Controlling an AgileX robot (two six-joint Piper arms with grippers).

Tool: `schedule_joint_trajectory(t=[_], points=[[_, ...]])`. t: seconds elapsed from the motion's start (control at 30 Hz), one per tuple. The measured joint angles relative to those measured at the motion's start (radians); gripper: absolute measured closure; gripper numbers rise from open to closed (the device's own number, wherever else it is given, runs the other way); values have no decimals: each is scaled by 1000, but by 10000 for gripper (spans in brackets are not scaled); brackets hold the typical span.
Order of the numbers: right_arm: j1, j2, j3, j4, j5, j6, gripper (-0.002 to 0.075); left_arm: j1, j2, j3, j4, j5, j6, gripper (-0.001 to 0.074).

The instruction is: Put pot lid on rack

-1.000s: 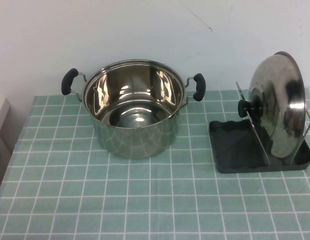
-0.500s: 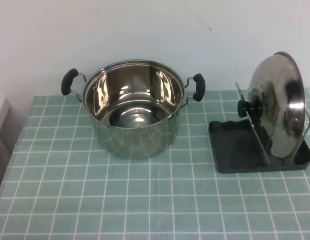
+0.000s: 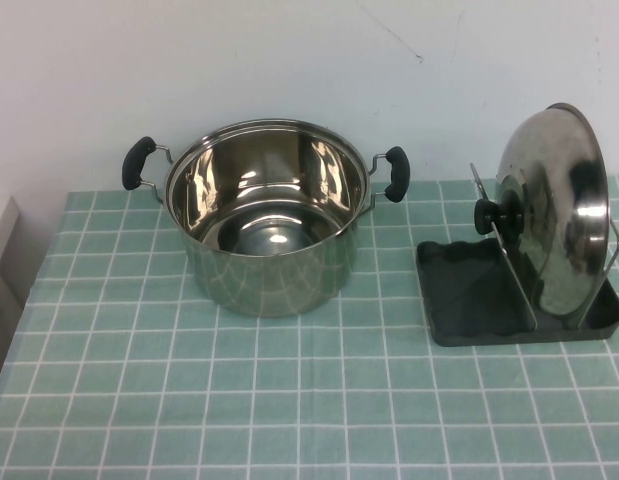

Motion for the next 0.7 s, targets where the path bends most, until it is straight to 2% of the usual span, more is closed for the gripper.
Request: schedule_joint_trajectory(t=[0.1,0.3,0.47,0.7], points=[[-4,-6,47,-41,3,84,726,0,0,0,0,0,0,736],[-31,-6,51,-52,-18,142,726,0,0,0,0,0,0,736],[-84,-6,51,-58,-18,163,726,0,0,0,0,0,0,736],[-87,-6,51,-59,-18,174,726,0,0,0,1,0,4,736]])
